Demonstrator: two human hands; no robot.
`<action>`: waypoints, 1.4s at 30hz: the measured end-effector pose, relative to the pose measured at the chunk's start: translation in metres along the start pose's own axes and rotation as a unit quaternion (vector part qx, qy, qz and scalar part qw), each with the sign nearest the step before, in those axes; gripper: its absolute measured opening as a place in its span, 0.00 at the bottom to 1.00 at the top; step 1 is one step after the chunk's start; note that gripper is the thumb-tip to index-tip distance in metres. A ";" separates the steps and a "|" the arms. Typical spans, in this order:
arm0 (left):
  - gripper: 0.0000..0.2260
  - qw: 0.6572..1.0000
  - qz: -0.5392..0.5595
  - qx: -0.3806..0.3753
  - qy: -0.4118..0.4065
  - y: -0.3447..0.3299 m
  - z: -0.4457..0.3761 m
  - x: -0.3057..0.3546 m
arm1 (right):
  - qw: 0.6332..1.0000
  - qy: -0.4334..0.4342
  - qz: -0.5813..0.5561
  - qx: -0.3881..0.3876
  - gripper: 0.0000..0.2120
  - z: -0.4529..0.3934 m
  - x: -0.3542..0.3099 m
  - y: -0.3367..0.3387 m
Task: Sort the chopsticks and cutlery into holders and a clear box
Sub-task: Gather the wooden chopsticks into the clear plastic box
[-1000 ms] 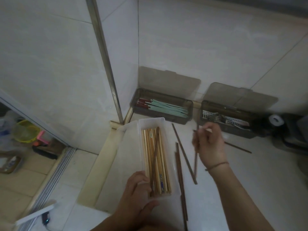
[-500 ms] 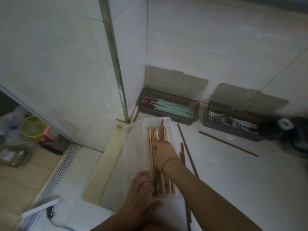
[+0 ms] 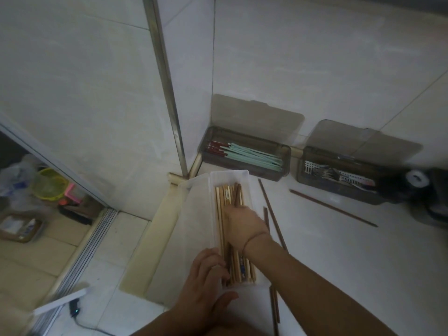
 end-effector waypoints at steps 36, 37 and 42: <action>0.13 1.000 -0.005 0.000 0.020 -0.003 0.002 -0.003 | 0.918 0.153 -0.230 0.284 0.09 0.058 0.022 0.064; 0.13 1.000 -0.005 0.000 0.019 -0.004 0.003 -0.003 | 0.944 0.145 -0.205 0.215 0.10 0.044 0.011 0.045; 0.13 0.999 -0.017 -0.012 0.025 -0.007 0.004 -0.004 | 0.996 0.025 -0.084 -0.003 0.12 0.006 0.005 -0.025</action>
Point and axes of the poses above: each hand's wrist, its own z-axis away from the middle knuckle, its own y-axis out of the back of the hand, x = y × z, the point moved 10 cm from there along -z, towards the middle knuckle, and after that the axes turned 1 degree about y, right-handed, at the moved point
